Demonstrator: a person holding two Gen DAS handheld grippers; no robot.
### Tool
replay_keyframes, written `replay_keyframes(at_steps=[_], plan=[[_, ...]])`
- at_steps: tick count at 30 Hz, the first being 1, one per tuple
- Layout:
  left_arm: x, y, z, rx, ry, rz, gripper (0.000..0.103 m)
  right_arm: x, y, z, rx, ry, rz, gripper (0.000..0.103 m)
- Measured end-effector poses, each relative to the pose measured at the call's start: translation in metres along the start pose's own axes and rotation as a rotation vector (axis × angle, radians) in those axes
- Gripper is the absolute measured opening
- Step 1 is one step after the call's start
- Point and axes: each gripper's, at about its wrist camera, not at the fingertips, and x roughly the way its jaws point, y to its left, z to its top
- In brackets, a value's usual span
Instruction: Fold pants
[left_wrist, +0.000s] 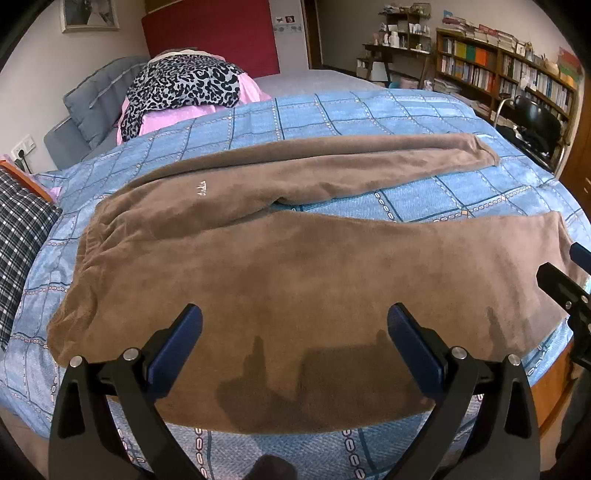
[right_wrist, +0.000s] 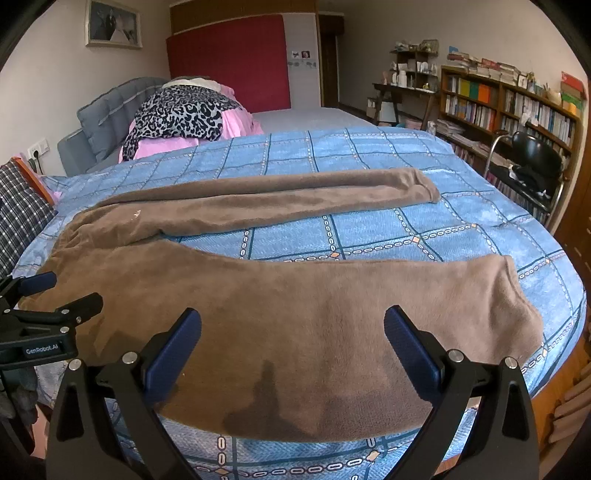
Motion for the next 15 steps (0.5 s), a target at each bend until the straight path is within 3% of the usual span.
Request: replay_keyframes(at_steps=[15], plan=[[0.015, 0.001, 0.002, -0.002, 0.025, 0.004, 0.101, 0.016, -0.002, 0.0, 0.026, 0.039, -0.001, 0.098]])
